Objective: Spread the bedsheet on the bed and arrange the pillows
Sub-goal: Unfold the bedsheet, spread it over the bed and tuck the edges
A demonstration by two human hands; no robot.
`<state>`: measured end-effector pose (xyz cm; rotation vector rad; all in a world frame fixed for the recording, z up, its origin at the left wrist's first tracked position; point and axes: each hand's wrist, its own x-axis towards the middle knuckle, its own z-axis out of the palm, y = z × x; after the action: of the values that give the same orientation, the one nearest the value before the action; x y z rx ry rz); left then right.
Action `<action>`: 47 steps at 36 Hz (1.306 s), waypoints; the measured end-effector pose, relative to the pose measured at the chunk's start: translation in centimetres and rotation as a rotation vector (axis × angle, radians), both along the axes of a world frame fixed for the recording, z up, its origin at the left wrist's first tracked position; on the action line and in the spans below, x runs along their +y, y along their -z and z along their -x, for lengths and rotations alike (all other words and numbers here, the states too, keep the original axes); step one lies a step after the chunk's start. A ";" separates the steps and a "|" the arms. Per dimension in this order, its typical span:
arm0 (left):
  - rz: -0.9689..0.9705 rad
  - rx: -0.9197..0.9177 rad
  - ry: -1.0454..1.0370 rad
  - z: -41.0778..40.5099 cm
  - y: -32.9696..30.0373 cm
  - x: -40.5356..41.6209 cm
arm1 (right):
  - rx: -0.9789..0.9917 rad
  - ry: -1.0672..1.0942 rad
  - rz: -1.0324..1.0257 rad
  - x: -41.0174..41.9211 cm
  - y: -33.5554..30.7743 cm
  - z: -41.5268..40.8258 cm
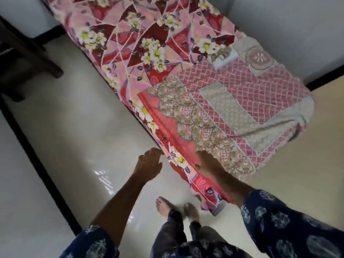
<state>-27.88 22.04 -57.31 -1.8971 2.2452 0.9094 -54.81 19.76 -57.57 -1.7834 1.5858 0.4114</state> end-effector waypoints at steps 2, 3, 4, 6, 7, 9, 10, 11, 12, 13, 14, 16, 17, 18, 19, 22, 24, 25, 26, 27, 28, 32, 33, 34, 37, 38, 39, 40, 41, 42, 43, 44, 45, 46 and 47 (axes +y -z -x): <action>-0.005 -0.051 0.089 -0.1 0.2 -1.4 | 0.032 0.046 -0.036 0.9 0.7 0.0; -0.004 -0.079 0.147 0.1 0.3 -2.1 | 0.043 0.068 -0.048 1.4 1.1 0.1; -0.010 -0.102 0.211 0.2 0.4 -2.8 | 0.053 0.091 -0.052 1.9 1.6 0.3; -0.030 -0.127 0.309 0.7 0.9 -4.2 | 0.073 0.136 -0.067 2.8 2.6 0.7; -0.022 -0.139 0.348 0.9 1.3 -4.8 | 0.082 0.151 -0.074 3.3 3.1 1.0; 0.013 -0.160 0.429 1.5 1.8 -5.9 | 0.100 0.173 -0.084 3.9 3.8 1.4; -0.003 -0.191 0.472 1.8 1.9 -6.5 | 0.113 0.184 -0.089 4.0 4.1 1.4; -0.017 -0.204 0.499 2.0 1.9 -7.0 | 0.131 0.191 -0.090 4.1 4.4 1.5; -0.021 -0.195 0.521 2.4 1.9 -7.5 | 0.153 0.197 -0.090 4.2 4.8 1.5; -0.008 -0.196 0.534 2.6 2.0 -8.0 | 0.176 0.208 -0.092 4.2 5.3 1.5; 0.013 -0.202 0.552 2.9 2.2 -8.5 | 0.196 0.223 -0.089 4.2 6.0 1.6; 0.036 -0.261 0.604 3.1 3.1 -9.7 | 0.231 0.231 -0.081 4.3 7.9 1.7; 0.029 -0.298 0.618 3.1 3.8 -10.3 | 0.247 0.232 -0.087 4.3 9.0 1.7; 0.017 -0.312 0.634 2.9 4.7 -10.8 | 0.264 0.239 -0.089 4.3 9.9 1.6; 0.023 -0.315 0.651 2.8 5.6 -11.3 | 0.280 0.246 -0.083 4.2 10.7 1.5; 0.009 -0.344 0.671 2.7 8.2 -12.4 | 0.306 0.255 -0.041 3.8 12.1 1.2; 0.012 -0.381 0.688 2.8 8.9 -12.6 | 0.307 0.235 0.029 3.8 12.5 1.4; 0.011 -0.389 0.708 3.0 9.6 -12.9 | 0.307 0.217 0.062 3.8 12.9 1.6; 0.012 -0.396 0.731 3.3 10.1 -13.2 | 0.305 0.194 0.088 3.7 13.1 1.7; 0.022 -0.404 0.754 3.5 10.7 -13.5 | 0.297 0.167 0.107 3.7 13.4 1.7; 0.042 -0.412 0.776 3.7 11.2 -13.8 | 0.288 0.142 0.119 3.6 13.7 1.7; 0.137 -0.408 0.846 4.4 13.2 -14.8 | 0.278 0.168 0.147 3.5 14.3 1.5; 0.144 -0.404 0.852 4.5 13.7 -15.1 | 0.278 0.195 0.146 3.4 14.3 1.4; 0.145 -0.402 0.858 4.6 14.1 -15.4 | 0.279 0.224 0.147 3.3 14.4 1.3; 0.166 -0.404 0.883 5.1 14.9 -16.1 | 0.270 0.320 0.179 3.6 14.7 1.2; 0.184 -0.402 0.897 5.2 15.1 -16.3 | 0.258 0.353 0.194 3.7 14.7 1.1; 0.200 -0.403 0.915 5.4 15.1 -16.5 | 0.245 0.391 0.221 3.9 14.6 1.1; 0.215 -0.405 0.937 5.5 15.1 -16.8 | 0.231 0.437 0.268 4.0 14.5 1.1; 0.233 -0.403 0.958 5.6 15.1 -17.0 | 0.216 0.493 0.325 4.2 14.4 1.1; 0.249 -0.399 0.979 5.7 15.1 -17.2 | 0.201 0.551 0.384 4.3 14.2 1.2; 0.263 -0.398 0.997 5.9 14.9 -17.4 | 0.187 0.598 0.437 4.4 14.0 1.3; 0.274 -0.397 1.009 6.1 14.7 -17.6 | 0.176 0.630 0.483 4.5 13.8 1.4; 0.274 -0.399 1.018 6.5 14.5 -17.9 | 0.164 0.644 0.517 4.5 13.6 1.5; 0.270 -0.407 1.031 6.9 14.0 -18.1 | 0.155 0.641 0.545 4.7 13.4 1.6; 0.267 -0.417 1.047 7.3 13.7 -18.4 | 0.150 0.628 0.562 4.8 13.1 1.6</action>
<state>-35.15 3.64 -71.01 -0.5947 2.5907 0.0479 -56.45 24.52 -70.71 -1.5191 2.4213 -0.2310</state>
